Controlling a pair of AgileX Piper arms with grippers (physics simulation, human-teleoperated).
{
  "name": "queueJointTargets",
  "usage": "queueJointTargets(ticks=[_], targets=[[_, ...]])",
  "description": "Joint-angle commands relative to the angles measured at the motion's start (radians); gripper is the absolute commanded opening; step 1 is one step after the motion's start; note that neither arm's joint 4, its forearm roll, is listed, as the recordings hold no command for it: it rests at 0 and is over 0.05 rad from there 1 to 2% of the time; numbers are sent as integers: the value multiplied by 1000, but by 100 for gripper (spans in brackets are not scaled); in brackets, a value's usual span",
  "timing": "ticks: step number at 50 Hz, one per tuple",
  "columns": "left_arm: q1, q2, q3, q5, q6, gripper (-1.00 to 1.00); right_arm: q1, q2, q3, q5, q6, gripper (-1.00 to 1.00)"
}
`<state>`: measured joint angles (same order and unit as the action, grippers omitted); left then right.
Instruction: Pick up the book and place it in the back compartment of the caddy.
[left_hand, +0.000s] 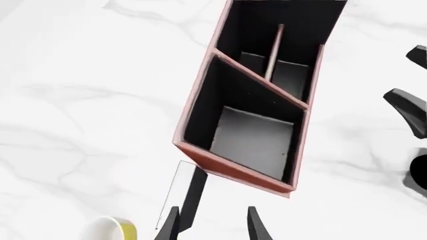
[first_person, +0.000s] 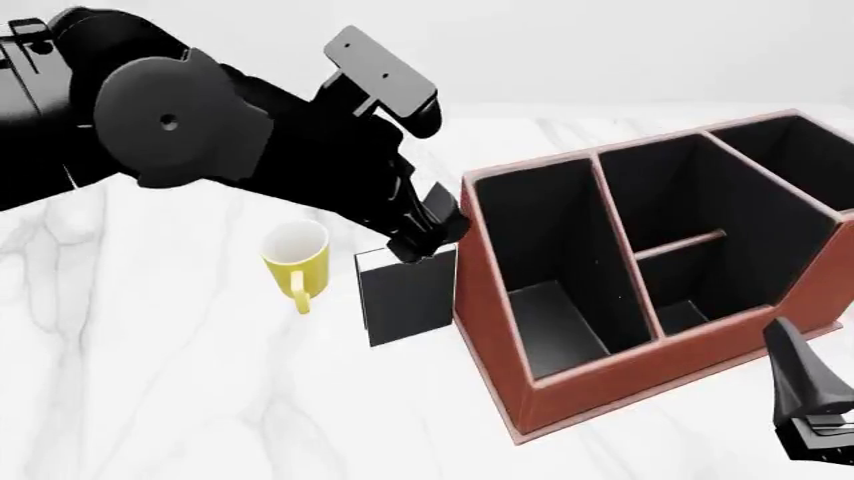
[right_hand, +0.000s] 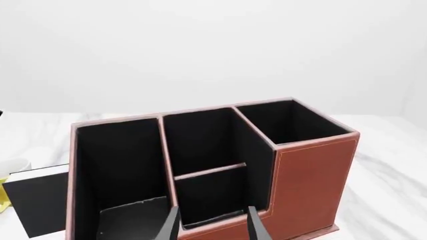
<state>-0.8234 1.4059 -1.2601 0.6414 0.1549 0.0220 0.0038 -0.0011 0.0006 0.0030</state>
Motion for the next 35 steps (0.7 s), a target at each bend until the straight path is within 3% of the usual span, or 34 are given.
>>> queueJointTargets(ticks=[1, 13, 35], targets=[[-5, 41, 51, -23, -24, 100, 0, 2, 0, -3, -1, 100], [44, 96, 39, -36, 37, 100, 3, 2, 0, -3, 1, 100], [56, 137, 32, -90, 76, 100, 5, 1, 0, 0, 2, 100]])
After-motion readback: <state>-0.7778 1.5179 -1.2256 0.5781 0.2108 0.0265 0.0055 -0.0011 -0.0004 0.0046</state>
